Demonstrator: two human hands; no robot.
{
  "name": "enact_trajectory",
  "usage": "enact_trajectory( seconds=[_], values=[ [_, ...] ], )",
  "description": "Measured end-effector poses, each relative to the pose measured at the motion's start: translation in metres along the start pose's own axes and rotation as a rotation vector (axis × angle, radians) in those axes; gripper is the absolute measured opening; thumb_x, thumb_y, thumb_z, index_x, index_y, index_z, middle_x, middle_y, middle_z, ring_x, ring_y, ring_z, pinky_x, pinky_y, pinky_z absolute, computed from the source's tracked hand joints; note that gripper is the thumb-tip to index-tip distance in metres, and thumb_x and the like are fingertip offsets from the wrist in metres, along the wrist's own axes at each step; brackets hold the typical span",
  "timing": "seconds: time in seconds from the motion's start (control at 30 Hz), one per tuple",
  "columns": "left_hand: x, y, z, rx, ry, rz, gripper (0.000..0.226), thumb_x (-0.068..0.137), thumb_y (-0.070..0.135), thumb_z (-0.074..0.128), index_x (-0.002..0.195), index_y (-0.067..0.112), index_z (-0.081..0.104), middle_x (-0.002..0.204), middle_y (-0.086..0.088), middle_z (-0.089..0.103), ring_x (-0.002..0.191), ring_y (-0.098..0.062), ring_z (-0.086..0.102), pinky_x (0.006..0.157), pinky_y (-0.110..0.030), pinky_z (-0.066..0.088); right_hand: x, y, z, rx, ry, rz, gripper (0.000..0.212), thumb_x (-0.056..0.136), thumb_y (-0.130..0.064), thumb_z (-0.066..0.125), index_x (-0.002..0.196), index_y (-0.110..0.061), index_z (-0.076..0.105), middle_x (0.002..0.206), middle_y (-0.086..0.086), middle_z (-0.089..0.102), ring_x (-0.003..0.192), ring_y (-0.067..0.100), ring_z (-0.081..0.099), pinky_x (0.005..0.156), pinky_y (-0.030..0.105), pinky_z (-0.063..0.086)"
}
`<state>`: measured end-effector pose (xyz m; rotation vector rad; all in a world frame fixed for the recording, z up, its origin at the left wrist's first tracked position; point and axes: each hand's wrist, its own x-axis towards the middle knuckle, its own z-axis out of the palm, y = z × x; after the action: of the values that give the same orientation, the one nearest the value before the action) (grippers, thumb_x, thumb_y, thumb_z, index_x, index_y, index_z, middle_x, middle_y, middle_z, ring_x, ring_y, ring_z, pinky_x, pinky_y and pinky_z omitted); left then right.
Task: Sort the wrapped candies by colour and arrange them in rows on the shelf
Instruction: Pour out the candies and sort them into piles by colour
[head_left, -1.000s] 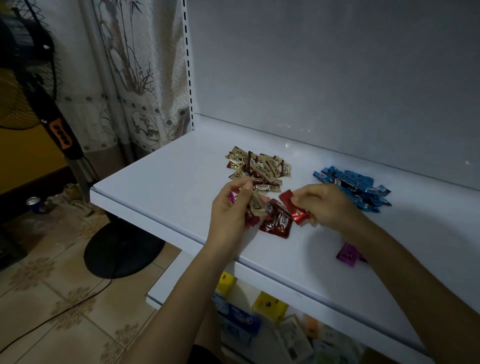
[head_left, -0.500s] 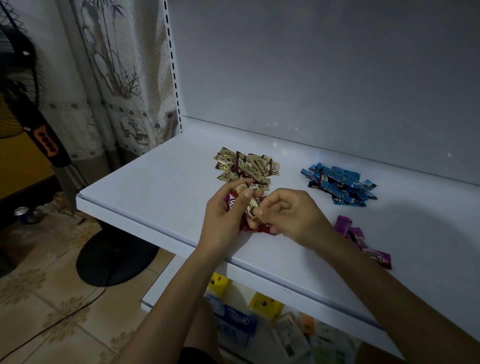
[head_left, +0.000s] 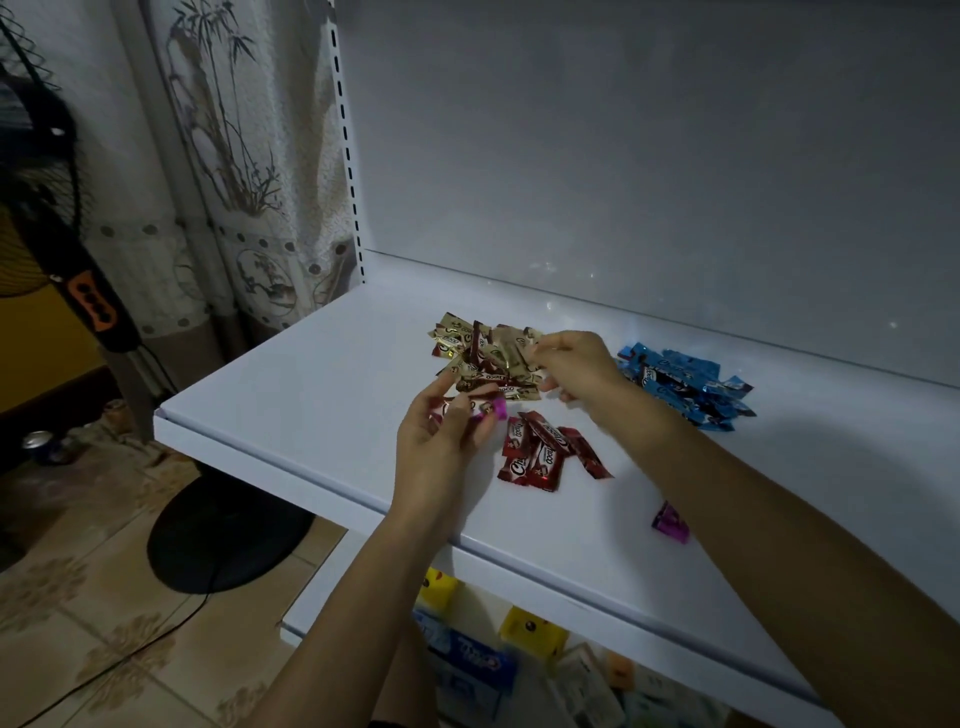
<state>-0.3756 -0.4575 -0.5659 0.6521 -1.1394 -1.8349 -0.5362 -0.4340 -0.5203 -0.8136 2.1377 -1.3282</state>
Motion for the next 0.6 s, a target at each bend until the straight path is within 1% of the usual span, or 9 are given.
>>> enact_trajectory(
  seconds=[0.07, 0.13, 0.23, 0.27, 0.33, 0.43, 0.5, 0.53, 0.6],
  values=[
    [-0.002, -0.001, 0.002, 0.083, -0.025, 0.040, 0.019, 0.099, 0.019, 0.047, 0.113, 0.016, 0.060, 0.083, -0.003, 0.073, 0.074, -0.010, 0.071, 0.069, -0.023, 0.056, -0.007, -0.004, 0.005, 0.015, -0.036, -0.052, 0.031, 0.093, -0.028, 0.058, 0.122, -0.017, 0.053, 0.098, 0.004, 0.064, 0.071, 0.014, 0.060, 0.060, 0.028, 0.044],
    [-0.003, -0.003, 0.005, 0.172, -0.022, 0.110, 0.020, 0.098, 0.025, 0.048, 0.104, 0.014, 0.064, 0.084, -0.001, 0.074, 0.078, -0.013, 0.071, 0.069, -0.024, 0.053, -0.025, -0.007, 0.007, 0.058, -0.086, -0.126, 0.027, 0.094, -0.035, 0.054, 0.116, -0.020, 0.056, 0.106, -0.001, 0.064, 0.073, 0.010, 0.063, 0.063, 0.027, 0.048],
    [-0.003, -0.002, 0.003, 0.231, -0.058, 0.212, 0.020, 0.097, 0.021, 0.051, 0.102, 0.013, 0.068, 0.089, 0.001, 0.073, 0.081, -0.010, 0.067, 0.069, -0.019, 0.050, -0.054, -0.004, 0.004, 0.023, -0.207, -0.191, 0.026, 0.091, -0.042, 0.056, 0.105, -0.021, 0.063, 0.097, -0.006, 0.069, 0.073, 0.003, 0.064, 0.058, 0.020, 0.049],
    [-0.003, -0.002, 0.002, 0.234, -0.079, 0.224, 0.020, 0.096, 0.019, 0.052, 0.104, 0.012, 0.069, 0.087, 0.002, 0.072, 0.078, -0.005, 0.065, 0.066, -0.017, 0.049, -0.061, 0.000, 0.002, 0.007, -0.237, -0.206, 0.025, 0.088, -0.038, 0.061, 0.104, -0.019, 0.065, 0.094, -0.005, 0.070, 0.073, 0.004, 0.066, 0.056, 0.018, 0.048],
    [-0.003, 0.000, 0.001, 0.238, -0.126, 0.217, 0.021, 0.094, 0.014, 0.055, 0.110, 0.009, 0.068, 0.082, 0.006, 0.071, 0.071, 0.000, 0.062, 0.064, -0.014, 0.047, -0.070, 0.008, -0.002, 0.033, -0.253, -0.227, 0.020, 0.086, -0.020, 0.068, 0.102, -0.008, 0.066, 0.084, 0.002, 0.071, 0.063, 0.008, 0.066, 0.051, 0.014, 0.045],
    [-0.005, 0.000, 0.002, 0.259, -0.216, 0.200, 0.027, 0.090, 0.016, 0.060, 0.116, 0.010, 0.065, 0.083, 0.008, 0.070, 0.079, -0.002, 0.064, 0.069, -0.016, 0.050, -0.083, 0.018, -0.019, 0.086, -0.166, -0.252, 0.012, 0.087, -0.004, 0.063, 0.098, -0.003, 0.066, 0.071, 0.003, 0.068, 0.048, 0.005, 0.061, 0.045, 0.012, 0.043],
    [-0.008, -0.003, 0.002, 0.379, -0.252, 0.220, 0.034, 0.087, 0.032, 0.066, 0.117, 0.016, 0.064, 0.090, 0.014, 0.070, 0.091, -0.004, 0.064, 0.076, -0.019, 0.052, -0.093, 0.026, -0.042, 0.060, -0.051, -0.275, 0.009, 0.090, -0.005, 0.060, 0.095, -0.007, 0.067, 0.072, 0.002, 0.069, 0.050, 0.003, 0.061, 0.046, 0.011, 0.042],
    [-0.010, -0.007, 0.002, 0.507, -0.251, 0.278, 0.038, 0.086, 0.043, 0.065, 0.117, 0.021, 0.064, 0.096, 0.015, 0.069, 0.097, -0.004, 0.063, 0.081, -0.021, 0.052, -0.097, 0.032, -0.056, 0.023, 0.016, -0.277, 0.009, 0.091, -0.006, 0.059, 0.093, -0.011, 0.067, 0.075, 0.001, 0.069, 0.054, 0.002, 0.062, 0.049, 0.011, 0.043],
    [-0.016, -0.015, 0.006, 0.817, -0.257, 0.505, 0.046, 0.083, 0.054, 0.056, 0.117, 0.024, 0.064, 0.108, 0.011, 0.067, 0.105, -0.006, 0.058, 0.088, -0.024, 0.047, -0.104, 0.049, -0.087, -0.099, 0.157, -0.259, 0.012, 0.091, -0.011, 0.059, 0.086, -0.015, 0.068, 0.080, -0.003, 0.068, 0.067, 0.004, 0.061, 0.062, 0.015, 0.045]
  ],
)
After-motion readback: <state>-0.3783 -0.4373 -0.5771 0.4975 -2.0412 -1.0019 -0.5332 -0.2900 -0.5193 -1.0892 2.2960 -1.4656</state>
